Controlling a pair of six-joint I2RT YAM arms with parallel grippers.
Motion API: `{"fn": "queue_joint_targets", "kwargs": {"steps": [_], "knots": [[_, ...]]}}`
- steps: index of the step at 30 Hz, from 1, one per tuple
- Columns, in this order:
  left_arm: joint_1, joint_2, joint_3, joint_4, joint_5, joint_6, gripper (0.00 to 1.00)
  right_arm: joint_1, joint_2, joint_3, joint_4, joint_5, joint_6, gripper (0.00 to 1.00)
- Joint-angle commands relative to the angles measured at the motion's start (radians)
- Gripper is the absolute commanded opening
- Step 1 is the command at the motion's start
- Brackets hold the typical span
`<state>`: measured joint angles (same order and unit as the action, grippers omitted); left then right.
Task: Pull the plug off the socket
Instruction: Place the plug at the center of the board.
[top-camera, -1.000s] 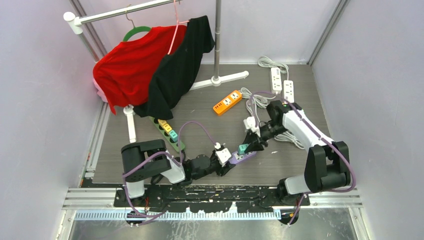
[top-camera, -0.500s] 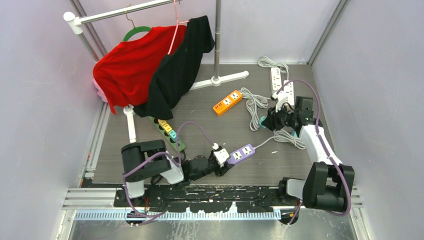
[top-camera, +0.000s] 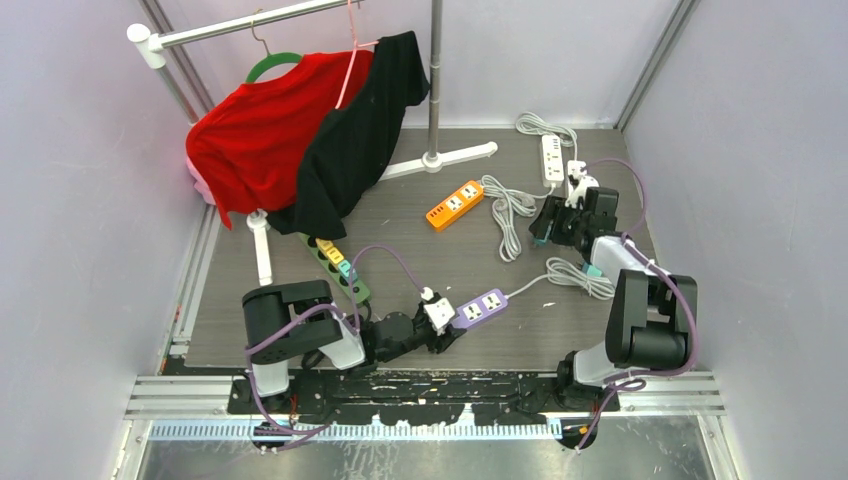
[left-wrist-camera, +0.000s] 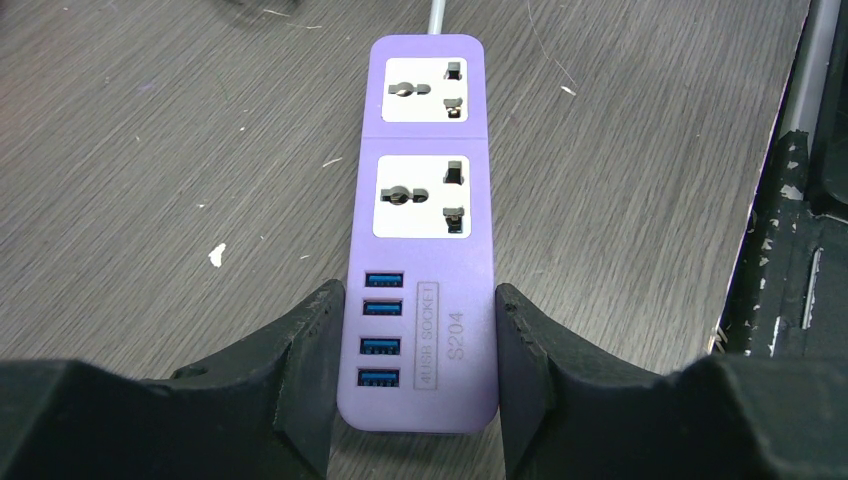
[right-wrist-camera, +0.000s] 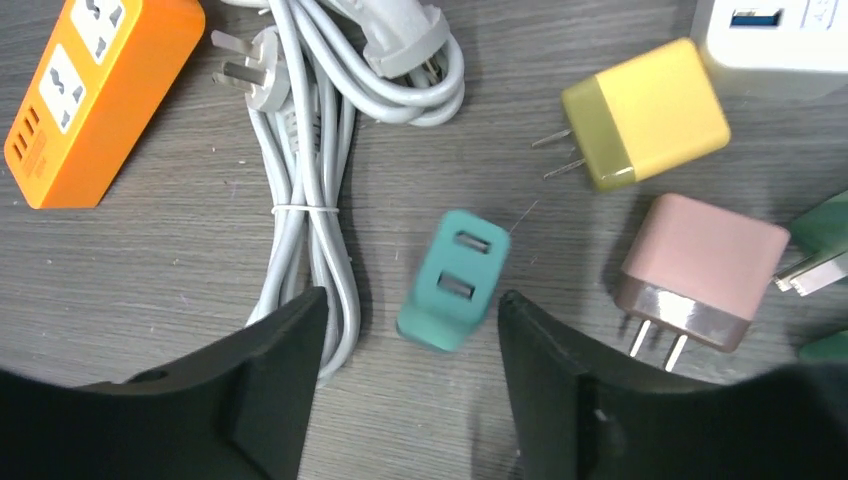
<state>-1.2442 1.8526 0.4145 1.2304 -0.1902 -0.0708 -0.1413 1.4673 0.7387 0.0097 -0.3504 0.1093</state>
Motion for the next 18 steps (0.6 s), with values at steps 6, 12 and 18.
{"fn": "queue_joint_targets", "kwargs": {"steps": [6, 12, 18], "knots": [[0.006, 0.014, -0.045, -0.094, -0.025, -0.006, 0.00, -0.002, -0.184, 0.085, -0.096, -0.104, -0.275, 0.77], [0.006, -0.030, -0.049, -0.110, -0.024, 0.000, 0.58, 0.001, -0.268, 0.095, -0.718, -0.732, -1.107, 0.83], [0.005, -0.187, -0.056, -0.199, -0.025, -0.053, 0.83, 0.093, -0.170, 0.105, -1.220, -0.761, -1.936, 1.00]]}}
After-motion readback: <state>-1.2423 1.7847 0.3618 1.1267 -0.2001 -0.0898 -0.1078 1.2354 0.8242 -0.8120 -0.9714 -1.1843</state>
